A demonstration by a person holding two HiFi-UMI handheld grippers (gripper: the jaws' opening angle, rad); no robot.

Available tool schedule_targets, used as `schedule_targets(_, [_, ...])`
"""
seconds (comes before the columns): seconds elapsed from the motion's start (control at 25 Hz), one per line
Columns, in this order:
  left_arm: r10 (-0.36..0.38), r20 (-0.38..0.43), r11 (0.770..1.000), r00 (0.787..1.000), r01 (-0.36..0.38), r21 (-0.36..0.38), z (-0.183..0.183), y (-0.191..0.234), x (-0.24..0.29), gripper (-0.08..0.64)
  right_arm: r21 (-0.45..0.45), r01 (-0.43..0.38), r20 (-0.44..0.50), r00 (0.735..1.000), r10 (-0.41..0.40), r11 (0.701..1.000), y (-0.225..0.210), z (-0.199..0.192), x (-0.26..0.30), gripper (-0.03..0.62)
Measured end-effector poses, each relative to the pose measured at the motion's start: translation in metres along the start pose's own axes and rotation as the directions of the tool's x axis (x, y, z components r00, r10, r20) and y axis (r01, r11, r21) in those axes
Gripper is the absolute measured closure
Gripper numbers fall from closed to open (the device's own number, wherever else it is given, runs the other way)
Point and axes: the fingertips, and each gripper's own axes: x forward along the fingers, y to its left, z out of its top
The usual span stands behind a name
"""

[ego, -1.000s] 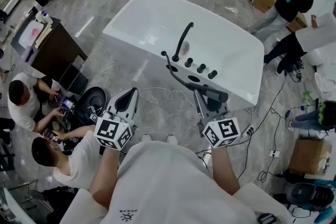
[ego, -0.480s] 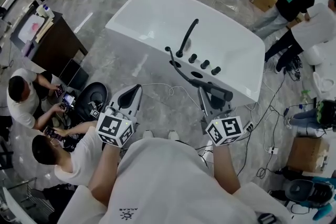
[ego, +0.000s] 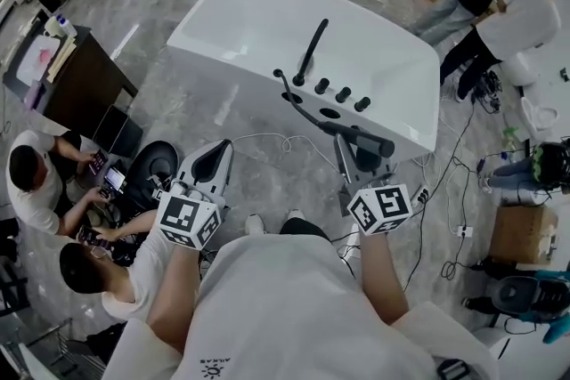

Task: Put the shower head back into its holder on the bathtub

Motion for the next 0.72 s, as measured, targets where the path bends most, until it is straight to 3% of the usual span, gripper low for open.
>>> schedule_targets(0.36, [-0.064, 0.010, 0.998, 0.998, 0.064, 0.008, 0.008, 0.003, 0.014, 0.551, 0.028, 0.023, 0.012, 1.000, -0.023, 0.999, 0.004, 0.001, 0.009, 0.451])
schedule_targets(0.72, [-0.100, -0.007, 0.995, 0.995, 0.100, 0.013, 0.011, -0.004, 0.049, 0.551, 0.047, 0.029, 0.026, 0.999, -0.030, 0.998, -0.019, 0.007, 0.011, 0.451])
